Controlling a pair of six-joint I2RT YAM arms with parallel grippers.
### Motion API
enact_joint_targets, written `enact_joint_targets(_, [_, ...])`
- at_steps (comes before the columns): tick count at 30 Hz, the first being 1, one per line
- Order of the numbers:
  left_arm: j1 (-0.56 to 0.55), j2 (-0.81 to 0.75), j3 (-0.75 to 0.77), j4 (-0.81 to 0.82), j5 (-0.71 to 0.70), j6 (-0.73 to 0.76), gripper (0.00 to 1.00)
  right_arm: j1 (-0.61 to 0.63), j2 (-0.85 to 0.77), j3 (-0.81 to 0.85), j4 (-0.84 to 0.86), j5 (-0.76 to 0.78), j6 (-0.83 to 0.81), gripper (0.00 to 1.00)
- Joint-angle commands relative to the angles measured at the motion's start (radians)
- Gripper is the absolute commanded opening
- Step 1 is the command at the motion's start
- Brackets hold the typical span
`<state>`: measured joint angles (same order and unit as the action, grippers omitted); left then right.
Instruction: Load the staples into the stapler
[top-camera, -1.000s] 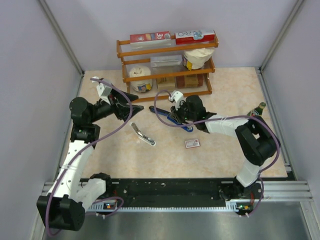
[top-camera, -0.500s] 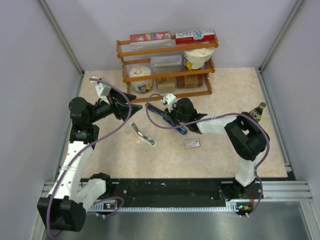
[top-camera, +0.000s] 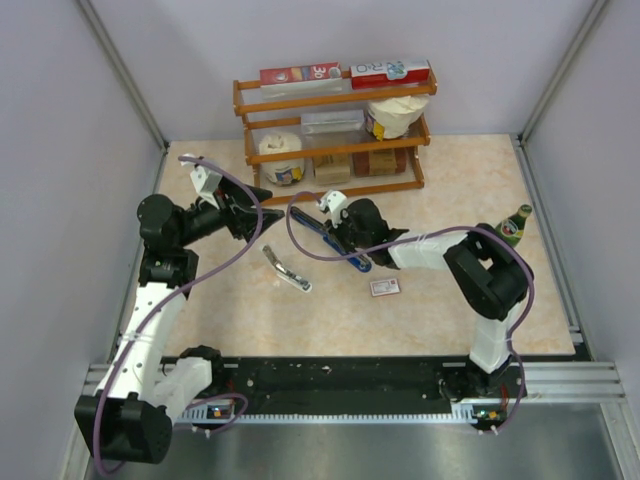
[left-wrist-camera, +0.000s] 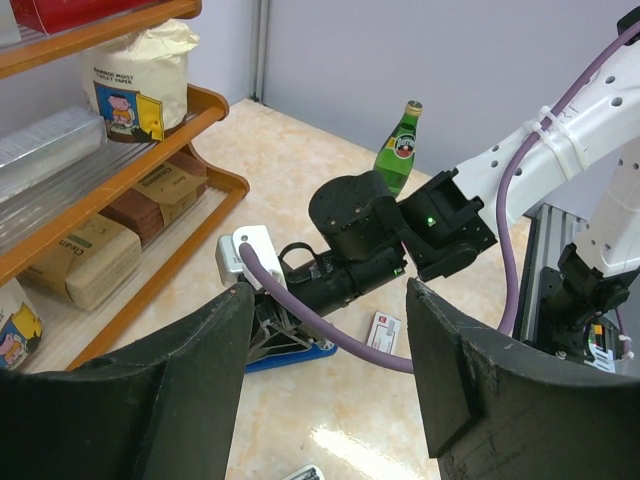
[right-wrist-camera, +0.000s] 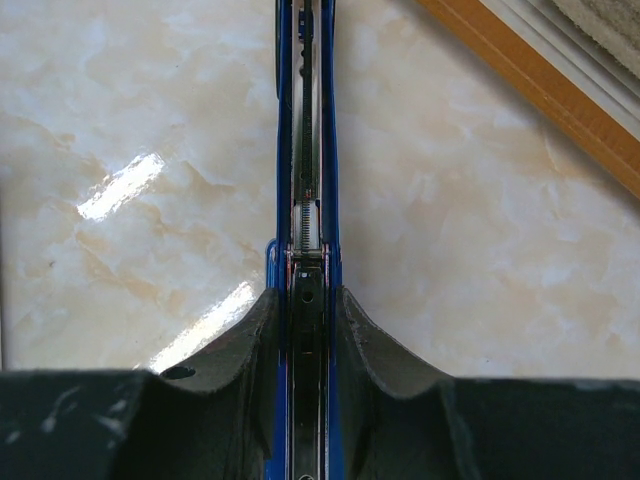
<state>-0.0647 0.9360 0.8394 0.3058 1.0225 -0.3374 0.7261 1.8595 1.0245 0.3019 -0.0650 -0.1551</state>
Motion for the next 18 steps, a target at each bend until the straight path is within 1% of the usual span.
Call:
enact_joint_targets(1, [0.008,-0.028,-0.003,0.016,-0.007,0.017,0.67,0.013,-0.002,0.066,0.034,-0.004,0.002,0.0])
enact_joint_targets(10, [0.009,-0.035,-0.01,0.009,-0.004,0.028,0.67,0.013,0.015,0.103,-0.029,-0.032,-0.006,0.0])
enact_joint_targets(11, [0.009,-0.037,-0.01,0.006,-0.004,0.029,0.67,0.013,0.015,0.106,-0.035,-0.036,-0.009,0.03])
enact_joint_targets(14, [0.009,-0.036,-0.011,0.004,-0.007,0.034,0.67,0.013,0.02,0.114,-0.049,-0.041,-0.011,0.16])
enact_joint_targets(16, [0.009,-0.034,-0.013,0.004,-0.007,0.035,0.67,0.013,0.018,0.118,-0.058,-0.044,-0.012,0.22])
enact_joint_targets(18, [0.011,-0.036,-0.011,0.003,-0.006,0.035,0.67,0.013,0.012,0.118,-0.061,-0.047,-0.018,0.3])
